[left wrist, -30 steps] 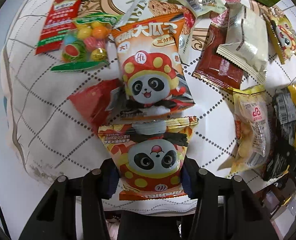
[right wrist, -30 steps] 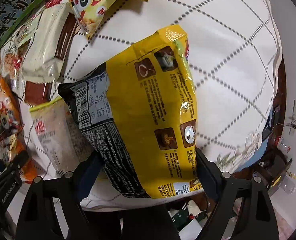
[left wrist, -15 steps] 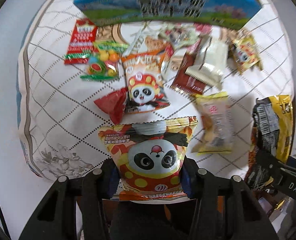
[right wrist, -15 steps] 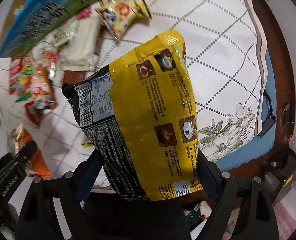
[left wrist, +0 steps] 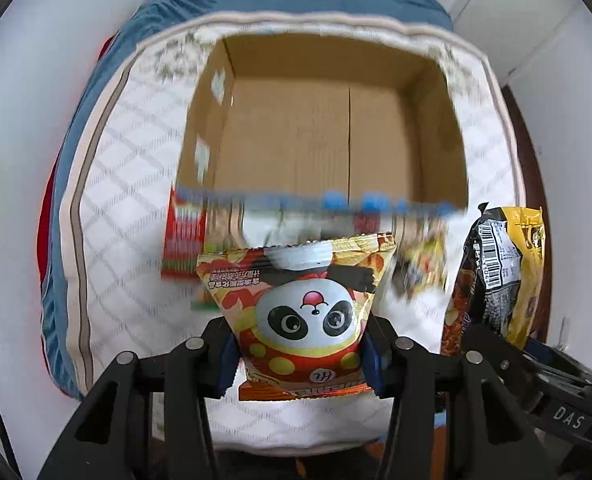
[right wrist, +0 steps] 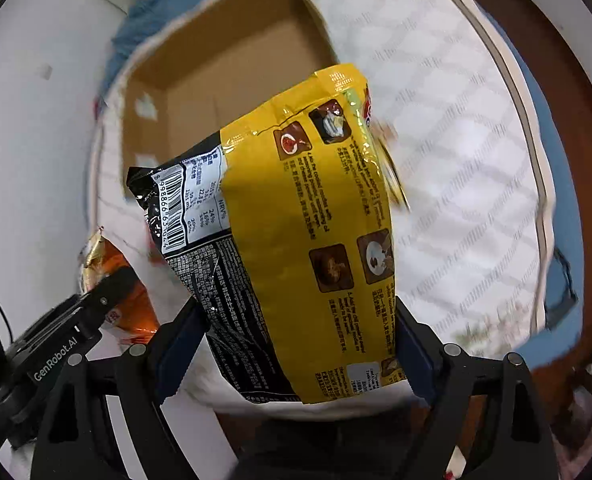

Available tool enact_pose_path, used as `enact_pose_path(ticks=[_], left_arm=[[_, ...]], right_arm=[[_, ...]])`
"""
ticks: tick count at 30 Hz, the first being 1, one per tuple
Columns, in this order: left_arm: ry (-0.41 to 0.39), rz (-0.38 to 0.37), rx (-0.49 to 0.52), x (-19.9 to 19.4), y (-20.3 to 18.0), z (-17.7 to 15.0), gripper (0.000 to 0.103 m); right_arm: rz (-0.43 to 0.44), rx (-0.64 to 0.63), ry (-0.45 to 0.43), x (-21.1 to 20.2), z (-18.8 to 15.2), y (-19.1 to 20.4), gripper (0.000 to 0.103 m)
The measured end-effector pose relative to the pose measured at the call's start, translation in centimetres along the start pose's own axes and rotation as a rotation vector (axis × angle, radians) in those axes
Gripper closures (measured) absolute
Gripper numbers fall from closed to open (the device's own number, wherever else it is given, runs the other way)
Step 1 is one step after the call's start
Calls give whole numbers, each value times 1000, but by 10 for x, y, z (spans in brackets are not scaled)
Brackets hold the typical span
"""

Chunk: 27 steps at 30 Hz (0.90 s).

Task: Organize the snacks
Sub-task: 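Carry both bags into the box and open both grippers to release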

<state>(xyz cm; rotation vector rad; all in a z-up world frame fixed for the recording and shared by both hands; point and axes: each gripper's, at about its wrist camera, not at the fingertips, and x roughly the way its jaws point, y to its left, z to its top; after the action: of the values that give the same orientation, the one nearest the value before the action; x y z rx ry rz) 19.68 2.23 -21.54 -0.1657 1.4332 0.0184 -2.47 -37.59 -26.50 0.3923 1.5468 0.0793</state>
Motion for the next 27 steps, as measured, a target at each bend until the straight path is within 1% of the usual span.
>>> enact_pose_path(ticks=[1, 2, 3, 4, 5, 8, 11, 13, 14, 15, 16, 17, 18, 19, 20, 21, 23, 27], left_arm=[[-12, -2, -6, -1, 2, 17, 57], [-28, 6, -5, -2, 4, 38, 57], [-31, 11, 2, -1, 5, 51, 57], [-36, 14, -5, 3, 8, 72, 57], [-38, 11, -7, 7, 11, 87, 57], [-14, -2, -19, 30, 18, 134, 57], [38, -33, -31, 66, 26, 175, 57], [75, -48, -41, 87, 28, 193, 57], [90, -59, -45, 93, 29, 198, 57], [105, -68, -43, 101, 29, 204, 57], [118, -78, -45, 110, 29, 210, 57], [131, -92, -45, 119, 29, 217, 57], [144, -105, -40, 126, 28, 220, 57], [157, -111, -37, 133, 28, 224, 57], [167, -113, -36, 140, 28, 227, 57], [173, -114, -32, 145, 27, 230, 57], [183, -107, -18, 156, 26, 235, 57], [192, -90, 4, 174, 25, 244, 57]], right_arm=[[9, 2, -20, -5, 11, -2, 13], [13, 4, -36, -11, 21, 4, 13], [14, 8, -54, -14, 33, 3, 13], [15, 13, -65, -15, 45, 10, 13], [14, 18, -72, -15, 54, 9, 13], [1, 31, -85, -10, 87, 14, 13], [-42, 25, -89, 1, 110, 25, 13], [-65, 27, -81, 10, 119, 29, 13], [-71, 31, -71, 4, 131, 42, 13], [-79, 35, -60, 9, 134, 37, 13], [-84, 38, -53, 15, 140, 42, 13], [-91, 38, -45, 12, 146, 32, 13], [-105, 33, -39, 17, 151, 33, 13], [-120, 30, -35, 23, 163, 36, 13], [-132, 28, -30, 26, 174, 41, 13], [-145, 25, -22, 28, 177, 45, 13], [-160, 31, -3, 38, 191, 39, 13], [-192, 22, 15, 53, 202, 32, 13]])
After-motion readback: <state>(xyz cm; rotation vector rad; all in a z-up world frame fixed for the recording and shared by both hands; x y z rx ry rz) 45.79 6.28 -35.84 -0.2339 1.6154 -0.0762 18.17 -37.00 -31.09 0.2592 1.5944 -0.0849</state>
